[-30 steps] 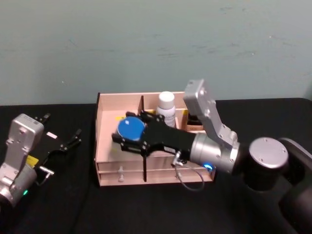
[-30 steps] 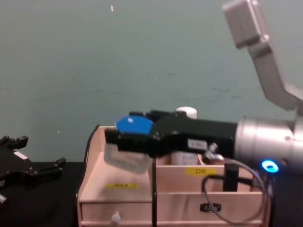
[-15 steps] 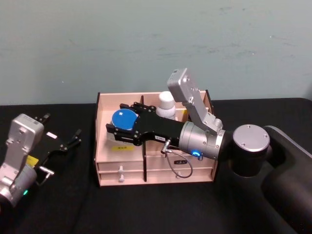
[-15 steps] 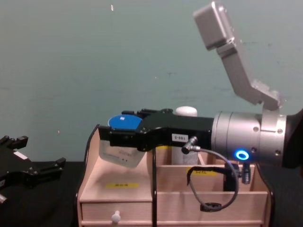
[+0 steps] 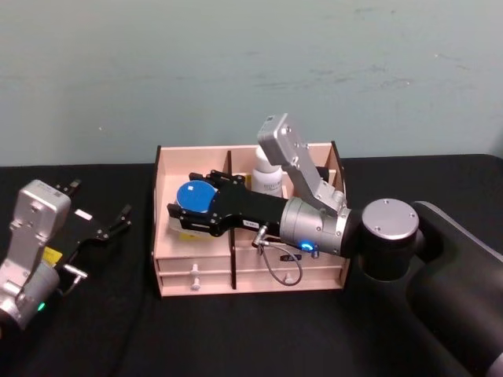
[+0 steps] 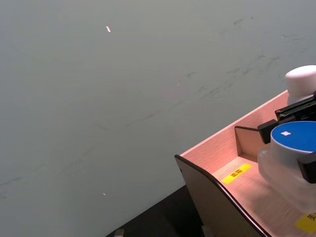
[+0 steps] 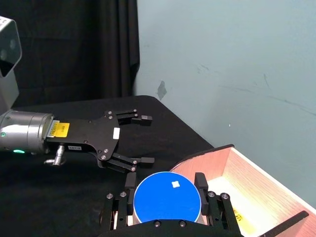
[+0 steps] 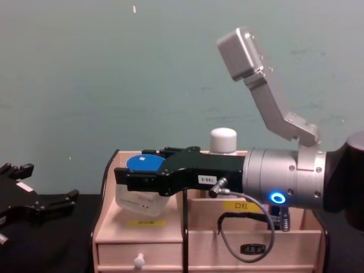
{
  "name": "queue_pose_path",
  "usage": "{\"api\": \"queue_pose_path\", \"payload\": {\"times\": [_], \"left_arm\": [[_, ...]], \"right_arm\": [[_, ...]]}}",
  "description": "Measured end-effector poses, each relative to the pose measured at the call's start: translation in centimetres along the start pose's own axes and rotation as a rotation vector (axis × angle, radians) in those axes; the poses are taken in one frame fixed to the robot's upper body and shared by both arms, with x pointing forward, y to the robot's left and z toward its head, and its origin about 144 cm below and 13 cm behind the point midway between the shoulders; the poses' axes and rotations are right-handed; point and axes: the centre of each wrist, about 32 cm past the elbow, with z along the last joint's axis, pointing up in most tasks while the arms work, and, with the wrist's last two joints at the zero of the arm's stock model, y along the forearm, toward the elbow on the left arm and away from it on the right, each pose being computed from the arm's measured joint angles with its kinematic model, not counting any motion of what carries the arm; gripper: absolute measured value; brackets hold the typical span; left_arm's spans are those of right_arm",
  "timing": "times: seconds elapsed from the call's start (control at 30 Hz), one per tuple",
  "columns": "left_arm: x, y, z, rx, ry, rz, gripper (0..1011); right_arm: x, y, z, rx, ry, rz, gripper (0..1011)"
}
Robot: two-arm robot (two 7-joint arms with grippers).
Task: Pick up the facial cleanser and watermelon frost from the table and place them into the tiered storage box.
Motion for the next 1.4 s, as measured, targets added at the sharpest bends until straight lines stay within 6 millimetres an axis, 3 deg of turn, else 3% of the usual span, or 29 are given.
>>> {"api": "queue_pose_path", "payload": {"times": [0.9,1.23,1.4], "left_arm": [[0.0,0.0,0.0,0.0,0.0,0.0,1010],[0.0,0.0,0.0,0.0,0.0,0.0,1010],[0.0,0.0,0.0,0.0,0.0,0.0,1010]], "right_arm": [[0.4,0.5,-1.4,-0.021,0.044,0.006,722],[0.3,0.3,-1.3,-0.008,0.043,0.004,973],[0.0,-0.3,0.0,0.05,0.014,0.006,1003]]}}
